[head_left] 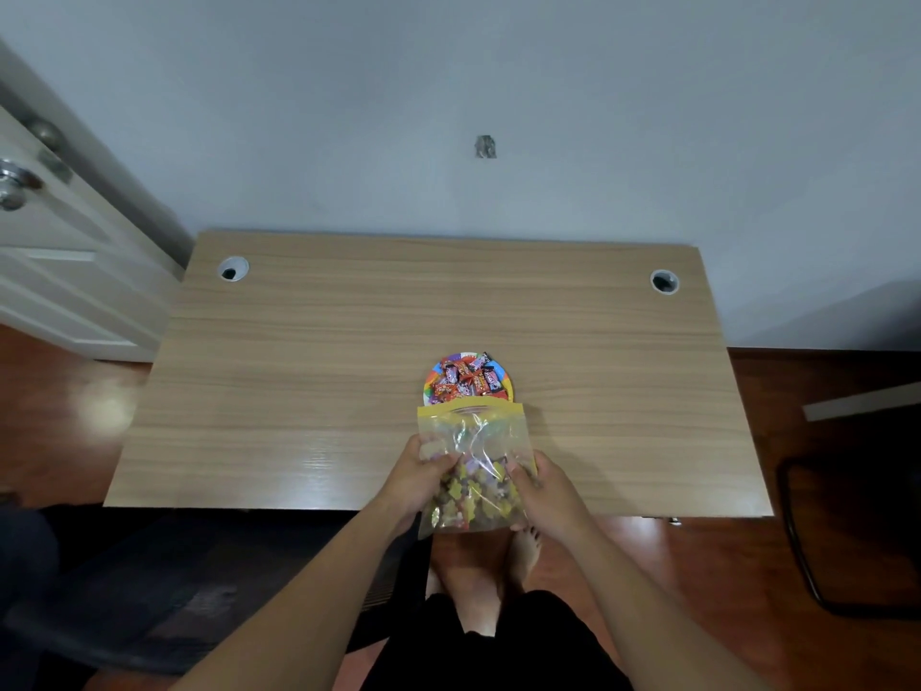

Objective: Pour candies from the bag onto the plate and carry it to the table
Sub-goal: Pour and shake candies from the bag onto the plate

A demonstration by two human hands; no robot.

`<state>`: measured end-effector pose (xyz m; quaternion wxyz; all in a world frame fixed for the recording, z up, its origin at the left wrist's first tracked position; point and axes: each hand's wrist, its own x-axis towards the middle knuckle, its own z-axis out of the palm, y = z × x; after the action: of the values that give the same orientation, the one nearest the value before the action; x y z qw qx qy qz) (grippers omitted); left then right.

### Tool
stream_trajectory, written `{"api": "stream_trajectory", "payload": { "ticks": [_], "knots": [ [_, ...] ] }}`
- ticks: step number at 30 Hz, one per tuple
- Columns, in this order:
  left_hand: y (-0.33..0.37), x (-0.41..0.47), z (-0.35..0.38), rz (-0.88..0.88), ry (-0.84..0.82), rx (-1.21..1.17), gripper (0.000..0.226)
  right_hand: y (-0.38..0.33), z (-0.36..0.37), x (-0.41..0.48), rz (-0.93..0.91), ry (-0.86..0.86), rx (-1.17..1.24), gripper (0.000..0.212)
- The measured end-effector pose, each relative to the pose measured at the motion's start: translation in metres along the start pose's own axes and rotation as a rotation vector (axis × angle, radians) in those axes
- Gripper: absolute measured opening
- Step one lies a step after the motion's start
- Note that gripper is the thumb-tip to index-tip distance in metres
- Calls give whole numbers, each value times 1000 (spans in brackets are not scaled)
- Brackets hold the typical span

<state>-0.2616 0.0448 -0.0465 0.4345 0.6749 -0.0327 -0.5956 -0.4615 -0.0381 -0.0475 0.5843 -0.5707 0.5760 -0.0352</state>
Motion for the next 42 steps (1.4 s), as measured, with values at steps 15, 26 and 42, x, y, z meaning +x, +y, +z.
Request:
{"api": "stream_trajectory", "payload": {
  "ticks": [15, 26, 42],
  "knots": [
    [4, -1, -10, 146, -56, 62, 36, 18, 3, 15, -63, 1, 24, 27],
    [23, -12, -15, 330, -113, 129, 30, -11, -7, 13, -68, 17, 152, 25],
    [75, -33, -39, 475, -65, 189, 20, -93, -56, 7, -361, -128, 56, 38]
  ]
}}
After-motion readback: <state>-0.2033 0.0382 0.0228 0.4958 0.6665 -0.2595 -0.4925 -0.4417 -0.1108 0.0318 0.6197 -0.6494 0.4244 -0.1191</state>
